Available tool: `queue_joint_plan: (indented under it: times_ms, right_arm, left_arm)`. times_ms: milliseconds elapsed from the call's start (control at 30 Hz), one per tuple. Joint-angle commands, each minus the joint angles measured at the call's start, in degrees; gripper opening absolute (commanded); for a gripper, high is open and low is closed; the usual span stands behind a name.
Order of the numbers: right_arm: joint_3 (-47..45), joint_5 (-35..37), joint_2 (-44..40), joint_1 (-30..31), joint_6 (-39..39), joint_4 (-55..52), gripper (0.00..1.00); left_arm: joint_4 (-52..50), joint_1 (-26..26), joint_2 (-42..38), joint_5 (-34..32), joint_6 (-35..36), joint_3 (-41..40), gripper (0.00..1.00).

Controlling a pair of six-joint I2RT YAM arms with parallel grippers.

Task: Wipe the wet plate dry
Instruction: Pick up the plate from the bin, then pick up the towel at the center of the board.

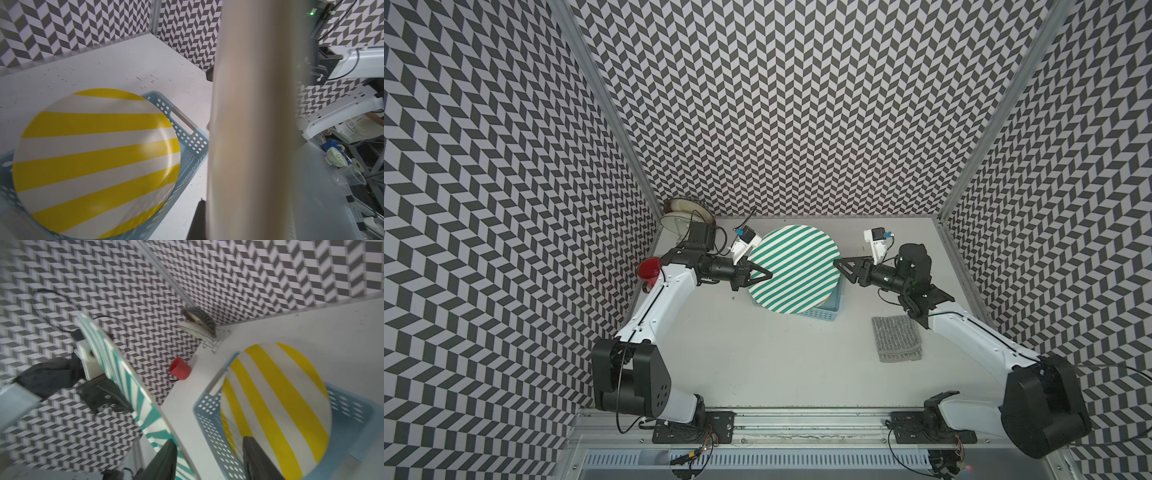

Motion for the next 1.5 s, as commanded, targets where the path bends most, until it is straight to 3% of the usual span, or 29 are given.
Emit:
queue_joint_plan:
  times_ms: [0, 67, 167, 400, 533, 700, 1100, 1333, 1467]
  right_arm:
    - [1.48, 28.13, -1.98, -0.49, 3.04, -18.31, 0.58]
    - [0.07, 37.89, -2.88, -0.49, 7.47, -25.02, 0.58]
    - [-3.65, 44.04, -4.34, -0.49, 13.34, -30.12, 0.62]
    - [-9.33, 45.3, -4.43, -0.49, 19.32, -36.66, 0.64]
    - [-11.71, 46.71, -6.41, -0.44, 21.62, -39.31, 0.76]
    - [-12.42, 50.72, -9.67, -0.48, 23.97, -44.17, 0.81]
    - [-16.11, 44.17, -5.72, -0.14, 26.91, -42.98, 0.79]
    - [-15.56, 39.63, 2.54, -0.13, 25.16, -37.06, 0.76]
    - [-15.57, 36.66, 6.91, -0.13, 24.72, -34.79, 0.68]
  left_arm:
    - [11.2, 0.1, -3.96, 1.63, -6.79, -0.03, 0.0]
    - [16.03, 0.08, -4.63, 0.24, -11.16, -0.62, 0.0]
    - [20.29, 0.06, -4.74, 0.29, -15.22, -1.43, 0.0]
    - [23.86, -0.03, -5.33, 2.5, -17.39, -4.58, 0.0]
    - [24.79, -0.03, -5.18, 3.23, -18.41, -5.85, 0.0]
    - [27.38, -0.02, -5.44, 3.92, -20.12, -7.31, 0.0]
    - [28.68, -0.05, -5.35, 3.74, -21.1, -8.16, 0.0]
    - [28.86, 0.0, -5.35, 3.75, -21.15, -8.14, 0.0]
    - [28.39, 0.0, -5.36, 3.81, -20.79, -7.88, 0.0]
